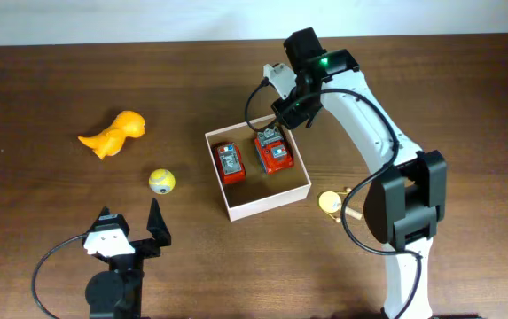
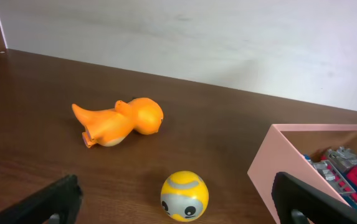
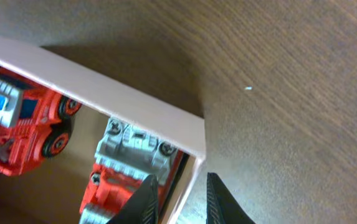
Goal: Pack container
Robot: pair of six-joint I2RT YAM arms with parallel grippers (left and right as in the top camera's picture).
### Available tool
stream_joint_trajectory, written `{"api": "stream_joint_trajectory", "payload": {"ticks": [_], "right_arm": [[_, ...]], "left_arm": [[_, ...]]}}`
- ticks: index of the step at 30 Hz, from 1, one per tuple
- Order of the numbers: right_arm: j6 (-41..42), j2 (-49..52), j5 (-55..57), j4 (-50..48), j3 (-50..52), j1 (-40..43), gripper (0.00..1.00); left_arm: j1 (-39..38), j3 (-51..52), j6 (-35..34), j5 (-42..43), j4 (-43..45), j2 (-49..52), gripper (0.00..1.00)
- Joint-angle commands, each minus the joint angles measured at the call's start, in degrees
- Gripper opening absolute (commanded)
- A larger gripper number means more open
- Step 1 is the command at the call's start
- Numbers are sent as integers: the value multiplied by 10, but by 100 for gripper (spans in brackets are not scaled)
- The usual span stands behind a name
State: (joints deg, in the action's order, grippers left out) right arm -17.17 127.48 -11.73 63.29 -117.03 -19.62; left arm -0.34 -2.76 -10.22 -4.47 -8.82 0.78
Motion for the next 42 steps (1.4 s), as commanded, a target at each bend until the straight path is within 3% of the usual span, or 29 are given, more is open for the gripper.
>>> {"api": "stream_joint_trajectory", "payload": {"ticks": [1, 11, 28, 42], "right_arm": [[-3, 13, 3, -10, 6, -2, 22], [5, 40, 9, -15, 6, -2, 21], [111, 40, 78, -36, 6, 34, 21], [249, 40, 125, -38, 6, 35, 20]], "left_arm": [[3, 3, 9, 2, 2, -5, 99], [3, 3, 9, 2, 2, -5, 99], [3, 3, 9, 2, 2, -5, 99], [3, 3, 9, 2, 2, -5, 99]]}}
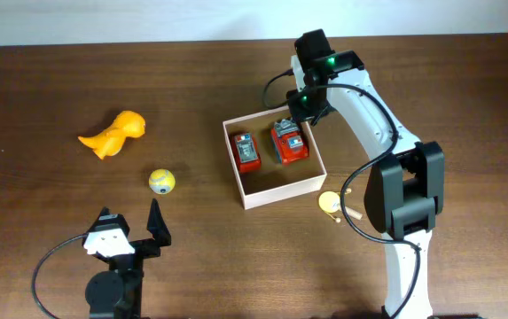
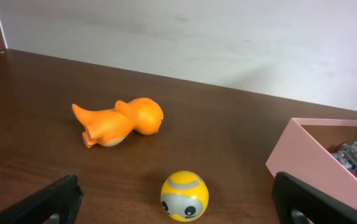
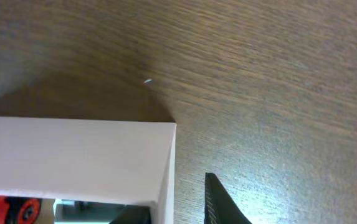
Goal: Pack container
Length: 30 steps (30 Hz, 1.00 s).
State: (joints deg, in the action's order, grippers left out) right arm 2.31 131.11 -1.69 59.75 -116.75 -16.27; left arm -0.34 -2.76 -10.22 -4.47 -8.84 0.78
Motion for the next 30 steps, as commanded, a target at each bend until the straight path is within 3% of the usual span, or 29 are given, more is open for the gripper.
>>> {"api": "stream_joint_trajectory", "payload": {"ticks": [1, 30], "right_arm": [[67, 4, 24, -2, 3, 2, 19], [351, 4, -3, 0, 3, 2, 19]], "left_arm": [[3, 3, 9, 2, 2, -5, 99], [3, 3, 9, 2, 2, -5, 99]]}}
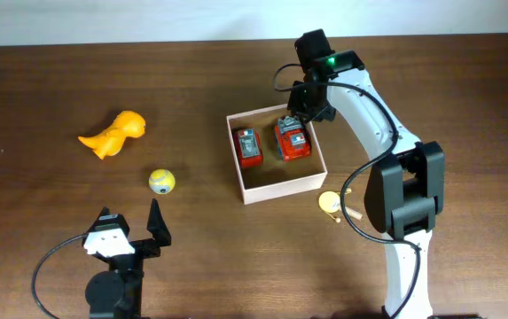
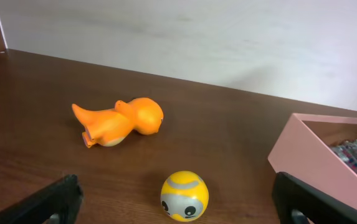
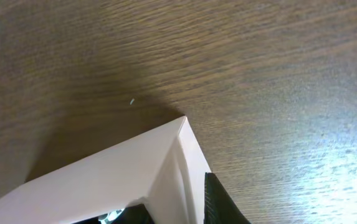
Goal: Pack container
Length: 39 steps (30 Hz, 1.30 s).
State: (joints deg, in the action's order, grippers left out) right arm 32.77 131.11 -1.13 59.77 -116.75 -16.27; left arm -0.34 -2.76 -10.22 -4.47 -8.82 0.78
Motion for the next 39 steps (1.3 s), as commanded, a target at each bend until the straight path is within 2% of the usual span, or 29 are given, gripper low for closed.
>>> {"api": "stream_joint_trajectory", "payload": {"ticks": [1, 17, 21, 24, 29, 32, 39], "right_arm": [[57, 4, -12, 0, 3, 2, 19], [158, 4, -32, -3, 3, 2, 19], [154, 4, -32, -5, 3, 2, 19], [111, 4, -32, -7, 3, 0, 21], [78, 3, -14, -7, 3, -2, 30], [68, 3, -15, -6, 1, -2, 44], [31, 1, -19, 11, -19, -2, 46]], "left_arm": [[3, 3, 9, 2, 2, -5, 99], [3, 3, 9, 2, 2, -5, 99], [3, 3, 9, 2, 2, -5, 99], [3, 3, 9, 2, 2, -5, 99], [3, 3, 9, 2, 2, -5, 99], [3, 3, 9, 2, 2, -5, 99], [3, 3, 9, 2, 2, -5, 99]]}}
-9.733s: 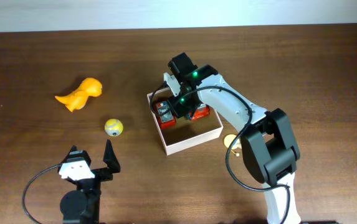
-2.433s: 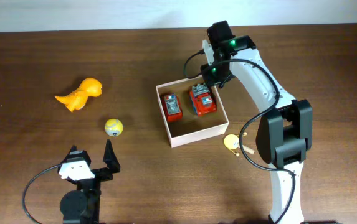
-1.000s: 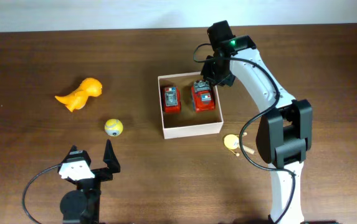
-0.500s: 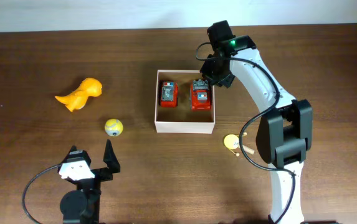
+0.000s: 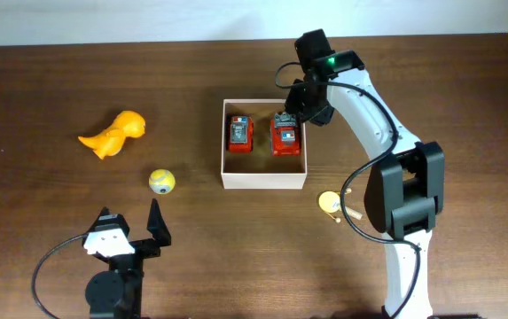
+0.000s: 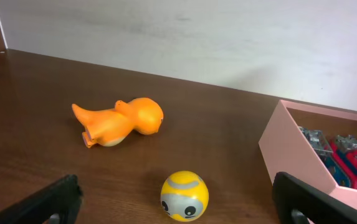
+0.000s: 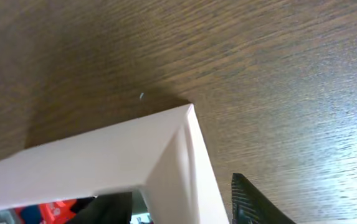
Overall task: Pack container
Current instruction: 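Raise the right gripper and move it over the yellow rattle drum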
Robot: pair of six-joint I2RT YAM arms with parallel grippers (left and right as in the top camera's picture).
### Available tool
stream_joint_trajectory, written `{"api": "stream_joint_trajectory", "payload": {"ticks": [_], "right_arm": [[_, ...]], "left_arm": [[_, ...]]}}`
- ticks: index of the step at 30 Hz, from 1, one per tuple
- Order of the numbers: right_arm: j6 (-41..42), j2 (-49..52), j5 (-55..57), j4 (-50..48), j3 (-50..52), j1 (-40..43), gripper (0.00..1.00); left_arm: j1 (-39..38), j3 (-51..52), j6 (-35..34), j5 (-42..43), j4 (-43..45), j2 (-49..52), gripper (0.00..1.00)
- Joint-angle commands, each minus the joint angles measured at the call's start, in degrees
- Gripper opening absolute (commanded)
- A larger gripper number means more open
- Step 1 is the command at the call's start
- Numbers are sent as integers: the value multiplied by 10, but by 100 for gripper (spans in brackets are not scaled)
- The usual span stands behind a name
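Observation:
A pink open box stands square at the table's middle, holding two red toy trucks. My right gripper straddles its far right corner. It is open, and the outer finger stands clear of the wall. A yellow ball with a grey face and an orange dinosaur lie left of the box. My left gripper rests open near the front edge, with the ball ahead of it.
A small yellow toy with a wooden stick lies on the table just right of the box's front corner. The right arm reaches in from the front right over that side. A pale wall borders the far edge.
The box has turned from skewed to square with the table edges and sits a little further left. My right gripper's fingers stand wider apart at the corner. The left arm is unmoved.
At first the box sat skewed at mid-table with my right gripper shut on its far wall by a truck. Then box and gripper were further right and back, with the gripper at the corner. Now the box stands square, and the gripper is open.

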State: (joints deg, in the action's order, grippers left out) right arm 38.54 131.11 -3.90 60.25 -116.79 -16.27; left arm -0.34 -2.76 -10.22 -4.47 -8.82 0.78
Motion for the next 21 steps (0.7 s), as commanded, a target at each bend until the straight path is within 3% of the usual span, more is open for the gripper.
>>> {"api": "stream_joint_trajectory", "payload": {"ticks": [1, 11, 17, 21], "right_arm": [[-33, 1, 9, 9, -24, -2, 46], [-132, -3, 7, 134, -177, -2, 51], [-293, -3, 34, 300, -319, 5, 54], [-341, -3, 101, 371, -346, 13, 54]], "left_arm": [[3, 3, 9, 2, 2, -5, 99], [3, 3, 9, 2, 2, -5, 99], [3, 3, 9, 2, 2, -5, 99], [3, 3, 9, 2, 1, -5, 99]]}}
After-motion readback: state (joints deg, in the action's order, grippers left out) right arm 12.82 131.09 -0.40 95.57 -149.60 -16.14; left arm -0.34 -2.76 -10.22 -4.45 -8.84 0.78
